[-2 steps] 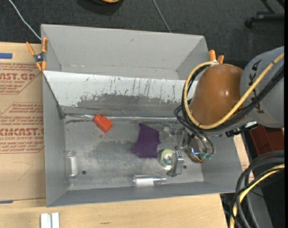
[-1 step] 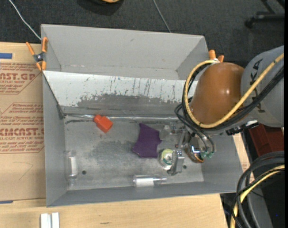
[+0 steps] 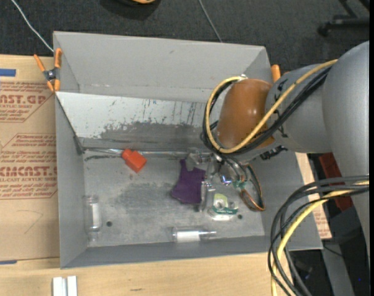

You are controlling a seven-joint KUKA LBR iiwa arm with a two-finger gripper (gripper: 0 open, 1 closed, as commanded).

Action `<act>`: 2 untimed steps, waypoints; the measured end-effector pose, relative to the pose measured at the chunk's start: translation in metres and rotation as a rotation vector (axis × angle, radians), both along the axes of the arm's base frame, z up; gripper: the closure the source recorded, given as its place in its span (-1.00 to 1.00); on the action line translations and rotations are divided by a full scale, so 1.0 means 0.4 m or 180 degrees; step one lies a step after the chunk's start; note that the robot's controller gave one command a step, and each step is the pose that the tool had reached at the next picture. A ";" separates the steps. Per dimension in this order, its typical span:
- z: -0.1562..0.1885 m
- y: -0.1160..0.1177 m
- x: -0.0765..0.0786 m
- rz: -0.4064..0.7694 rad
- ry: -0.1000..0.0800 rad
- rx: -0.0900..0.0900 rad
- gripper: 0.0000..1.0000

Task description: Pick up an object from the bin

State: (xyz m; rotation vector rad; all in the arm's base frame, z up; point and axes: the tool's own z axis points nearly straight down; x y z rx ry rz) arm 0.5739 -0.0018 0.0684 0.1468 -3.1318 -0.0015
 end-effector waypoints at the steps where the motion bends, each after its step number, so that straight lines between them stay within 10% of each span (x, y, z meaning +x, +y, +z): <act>1: 0.175 0.007 -0.018 -0.0152 -0.0032 0.0001 -1.00; 2: 0.076 0.039 -0.036 0.0383 0.0003 0.0005 -1.00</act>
Offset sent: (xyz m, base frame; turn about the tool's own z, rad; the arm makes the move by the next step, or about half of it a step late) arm -0.0138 0.0151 0.0316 -0.1208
